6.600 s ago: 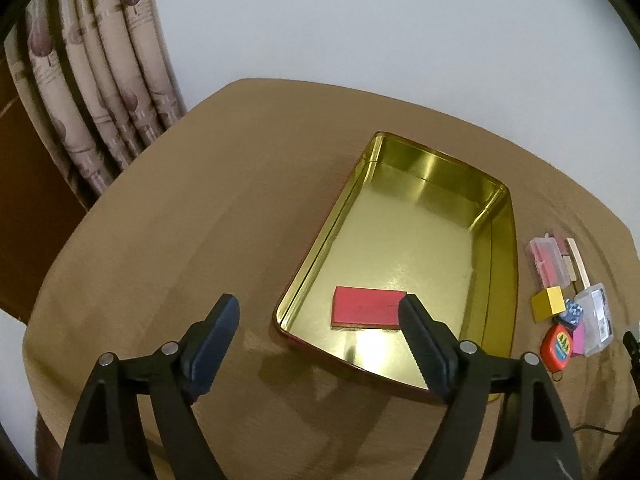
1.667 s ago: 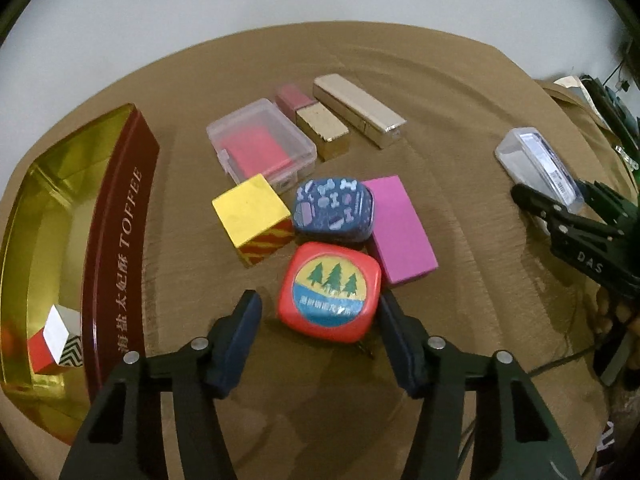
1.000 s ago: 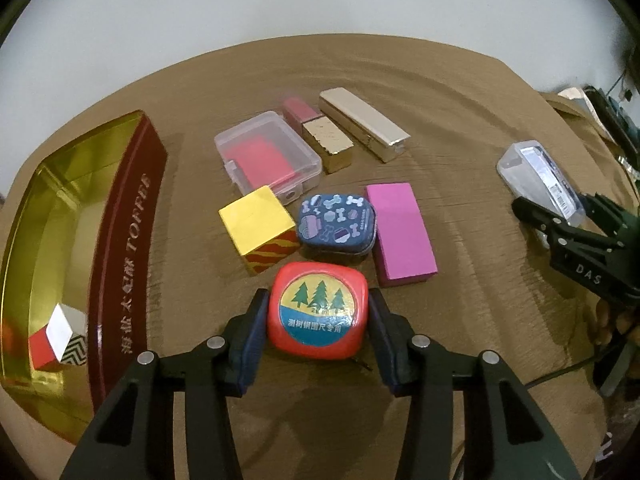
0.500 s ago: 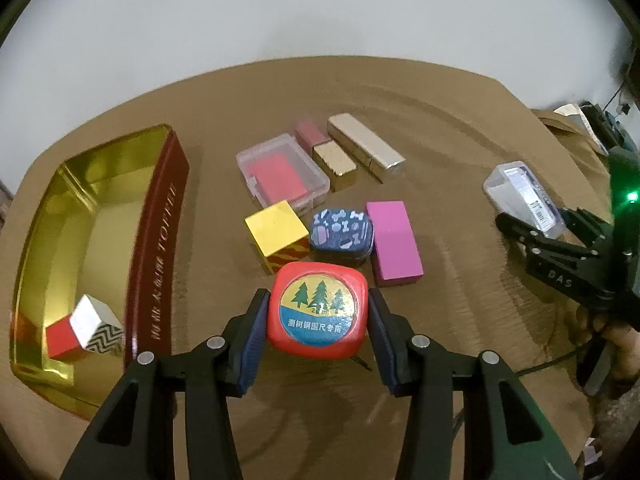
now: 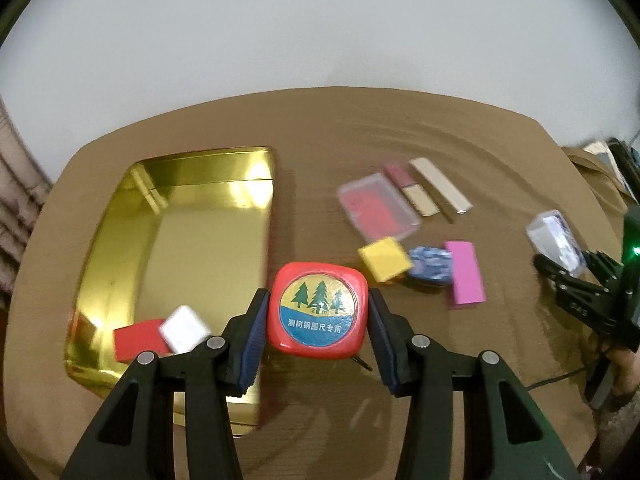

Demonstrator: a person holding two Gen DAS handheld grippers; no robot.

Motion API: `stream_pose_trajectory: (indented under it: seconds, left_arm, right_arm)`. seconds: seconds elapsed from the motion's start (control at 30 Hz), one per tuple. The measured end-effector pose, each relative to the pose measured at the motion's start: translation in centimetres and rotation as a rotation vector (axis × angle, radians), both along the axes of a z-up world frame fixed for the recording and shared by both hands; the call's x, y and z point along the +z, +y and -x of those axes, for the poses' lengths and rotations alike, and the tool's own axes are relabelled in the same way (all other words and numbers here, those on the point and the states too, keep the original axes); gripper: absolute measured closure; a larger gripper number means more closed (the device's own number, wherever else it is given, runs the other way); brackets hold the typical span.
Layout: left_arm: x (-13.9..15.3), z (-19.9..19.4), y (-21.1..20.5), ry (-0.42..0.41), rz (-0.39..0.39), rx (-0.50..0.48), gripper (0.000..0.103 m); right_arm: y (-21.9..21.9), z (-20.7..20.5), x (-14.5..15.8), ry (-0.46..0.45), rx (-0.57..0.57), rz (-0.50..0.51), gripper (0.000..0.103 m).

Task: Organize rigid objects
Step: 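Carry the tape measure into the tin and open the left tool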

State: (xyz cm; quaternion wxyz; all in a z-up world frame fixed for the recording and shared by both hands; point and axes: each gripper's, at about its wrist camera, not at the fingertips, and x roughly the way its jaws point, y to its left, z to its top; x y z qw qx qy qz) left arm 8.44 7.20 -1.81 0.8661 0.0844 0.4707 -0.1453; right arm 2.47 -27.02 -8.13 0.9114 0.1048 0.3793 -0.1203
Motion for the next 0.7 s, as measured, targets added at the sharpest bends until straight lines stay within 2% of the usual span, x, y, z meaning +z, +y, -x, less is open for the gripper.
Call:
stream_pose_trajectory:
  seconds: [0.2, 0.7]
  left_arm:
    - [-0.3, -0.9, 3.1, -0.001, -0.026, 0.062, 0.059]
    - [-2.3, -2.3, 9.4, 0.036, -0.002, 0.213, 0.059]
  right_arm:
    - [0.0, 0.0, 0.0, 0.000, 0.000, 0.000, 0.039]
    - [0.0, 0.0, 0.1, 0.001, -0.001, 0.003, 0.039]
